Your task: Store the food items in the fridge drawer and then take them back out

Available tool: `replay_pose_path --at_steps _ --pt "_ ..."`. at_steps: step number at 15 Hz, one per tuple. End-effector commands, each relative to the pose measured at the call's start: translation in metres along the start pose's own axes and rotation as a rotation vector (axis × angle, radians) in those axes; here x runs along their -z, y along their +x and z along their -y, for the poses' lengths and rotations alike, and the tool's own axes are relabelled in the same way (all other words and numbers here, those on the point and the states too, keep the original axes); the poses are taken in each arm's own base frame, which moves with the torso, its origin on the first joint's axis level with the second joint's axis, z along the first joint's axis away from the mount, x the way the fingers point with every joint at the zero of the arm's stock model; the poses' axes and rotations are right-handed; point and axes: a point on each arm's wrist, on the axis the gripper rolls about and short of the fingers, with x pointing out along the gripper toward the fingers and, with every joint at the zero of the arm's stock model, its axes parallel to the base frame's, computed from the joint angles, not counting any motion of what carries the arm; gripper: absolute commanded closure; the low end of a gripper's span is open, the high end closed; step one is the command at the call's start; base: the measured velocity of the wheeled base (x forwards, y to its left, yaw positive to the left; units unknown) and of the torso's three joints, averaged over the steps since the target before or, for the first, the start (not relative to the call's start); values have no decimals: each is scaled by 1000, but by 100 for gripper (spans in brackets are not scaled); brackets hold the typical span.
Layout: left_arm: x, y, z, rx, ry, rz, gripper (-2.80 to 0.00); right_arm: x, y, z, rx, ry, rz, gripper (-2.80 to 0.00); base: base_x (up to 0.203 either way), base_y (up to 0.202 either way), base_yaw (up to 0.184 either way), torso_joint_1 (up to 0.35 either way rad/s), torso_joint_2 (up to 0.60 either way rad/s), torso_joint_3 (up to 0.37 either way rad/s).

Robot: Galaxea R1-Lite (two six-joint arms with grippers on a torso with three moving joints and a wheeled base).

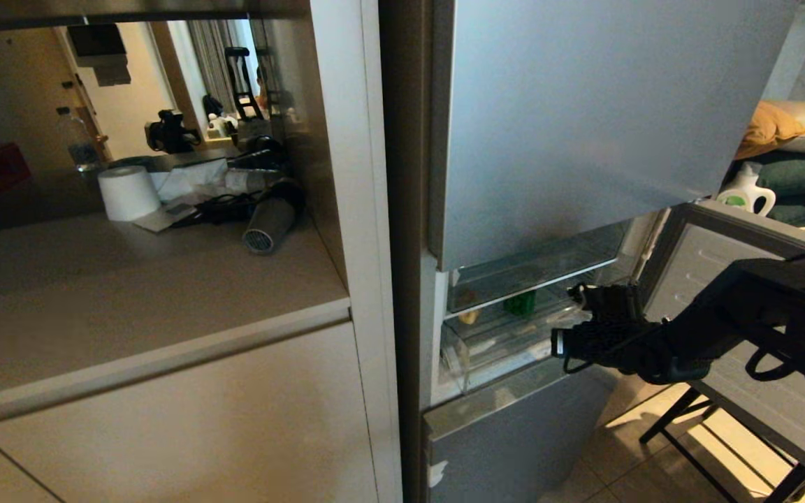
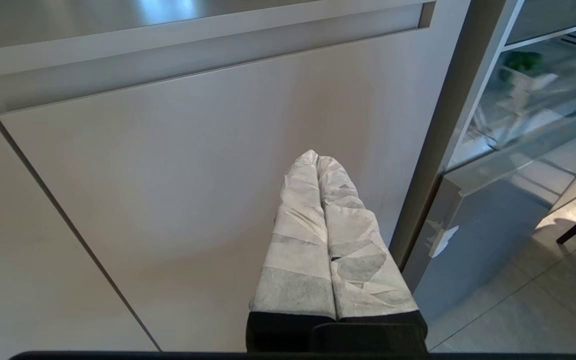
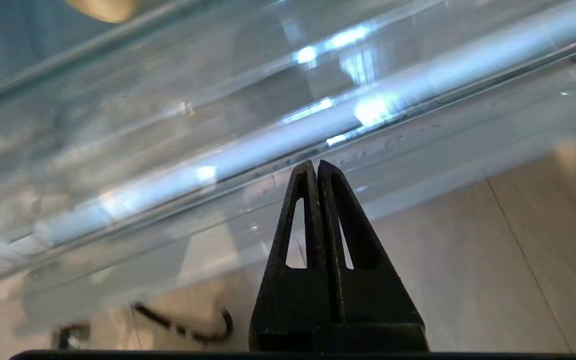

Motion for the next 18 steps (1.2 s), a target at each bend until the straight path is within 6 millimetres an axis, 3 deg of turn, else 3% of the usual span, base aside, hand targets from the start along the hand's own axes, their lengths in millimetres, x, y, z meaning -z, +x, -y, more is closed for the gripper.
replay_pose_path --at_steps 1,14,16,18 --pt "3 1 0 0 0 -11 0 4 11 0 -11 -1 14 0 0 0 0 0 0 0" --pt "3 1 0 1 0 -11 0 -8 30 -4 -64 -7 185 0 0 0 0 0 0 0" --pt "3 1 0 1 0 -10 0 -9 19 -5 -63 -5 173 0 0 0 0 0 0 0" --pt "3 1 0 -1 0 -10 0 -10 -11 -7 -59 -2 147 0 0 0 0 0 0 0"
